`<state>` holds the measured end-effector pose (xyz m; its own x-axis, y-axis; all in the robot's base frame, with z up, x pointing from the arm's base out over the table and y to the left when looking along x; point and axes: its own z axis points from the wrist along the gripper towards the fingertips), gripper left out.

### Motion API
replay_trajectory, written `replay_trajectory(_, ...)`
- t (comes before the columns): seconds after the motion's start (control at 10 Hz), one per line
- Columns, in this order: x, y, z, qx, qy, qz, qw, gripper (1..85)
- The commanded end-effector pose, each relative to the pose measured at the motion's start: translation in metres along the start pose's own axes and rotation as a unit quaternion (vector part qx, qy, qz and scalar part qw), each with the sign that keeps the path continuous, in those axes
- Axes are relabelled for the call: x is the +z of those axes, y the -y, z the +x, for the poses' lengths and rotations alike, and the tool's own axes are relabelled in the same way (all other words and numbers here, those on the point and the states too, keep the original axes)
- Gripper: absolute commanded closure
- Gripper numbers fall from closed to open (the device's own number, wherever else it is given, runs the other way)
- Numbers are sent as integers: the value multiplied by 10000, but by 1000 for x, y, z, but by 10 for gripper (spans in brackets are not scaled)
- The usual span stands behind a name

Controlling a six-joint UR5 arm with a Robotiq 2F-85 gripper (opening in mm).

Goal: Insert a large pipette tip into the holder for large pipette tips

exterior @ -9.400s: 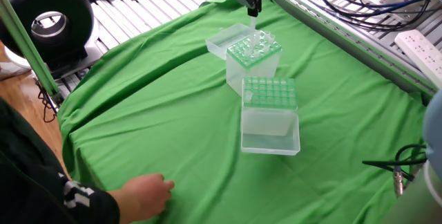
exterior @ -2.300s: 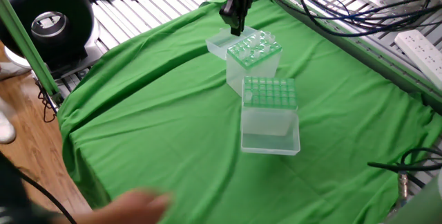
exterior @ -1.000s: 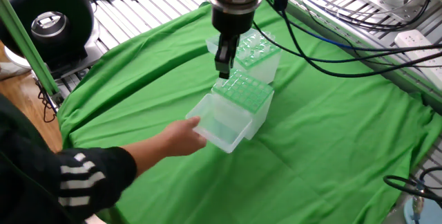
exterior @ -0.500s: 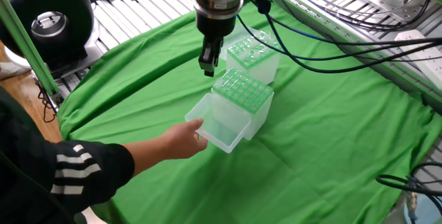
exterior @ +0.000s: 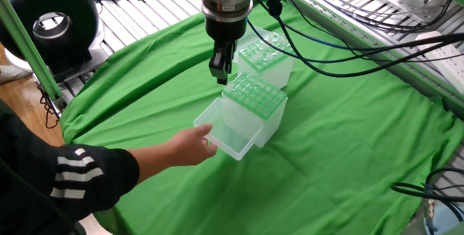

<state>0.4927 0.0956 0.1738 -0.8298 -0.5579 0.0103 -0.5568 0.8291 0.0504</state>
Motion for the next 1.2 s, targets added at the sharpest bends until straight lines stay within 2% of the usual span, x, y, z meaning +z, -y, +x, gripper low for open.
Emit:
replay_trajectory(0.0,15,6,-8,-17,50,-12,10000,507)
replay_trajectory(0.2,26,8,-9,30,95,72,9999,517)
replay_trajectory(0.7,20,7,2,-61,9,62,10000,517)
replay_trajectory(1.1,33,9,4,-62,110,103,9999,517)
